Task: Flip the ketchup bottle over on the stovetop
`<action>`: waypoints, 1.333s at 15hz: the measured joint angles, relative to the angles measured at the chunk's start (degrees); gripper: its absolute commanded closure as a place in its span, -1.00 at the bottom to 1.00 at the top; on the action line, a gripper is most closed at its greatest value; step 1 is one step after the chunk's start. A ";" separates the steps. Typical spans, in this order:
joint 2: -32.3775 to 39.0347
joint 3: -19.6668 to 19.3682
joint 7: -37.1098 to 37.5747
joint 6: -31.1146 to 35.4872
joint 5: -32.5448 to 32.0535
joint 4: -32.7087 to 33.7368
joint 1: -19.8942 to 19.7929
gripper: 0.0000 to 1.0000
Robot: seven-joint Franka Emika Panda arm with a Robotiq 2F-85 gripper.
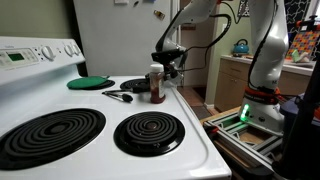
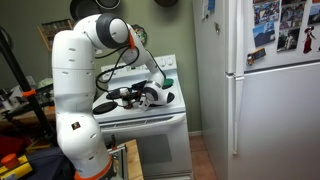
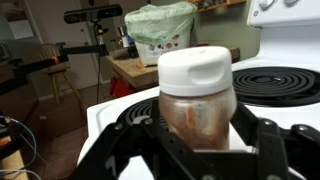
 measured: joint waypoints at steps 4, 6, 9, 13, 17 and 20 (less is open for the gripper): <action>-0.14 -0.25 0.05 -0.50 -0.37 0.13 -0.09 -1.00; -0.89 -0.48 0.05 -0.51 -1.11 0.33 -0.15 -1.00; -4.19 -1.13 0.70 -0.46 -4.54 1.19 -0.27 -1.00; -10.32 -1.59 5.90 -0.40 -12.15 3.04 -0.60 -1.00; -16.53 -1.45 10.95 -0.15 -20.09 5.94 -0.75 -1.00; -20.06 -0.38 13.41 -0.14 -26.04 9.05 -0.76 -1.00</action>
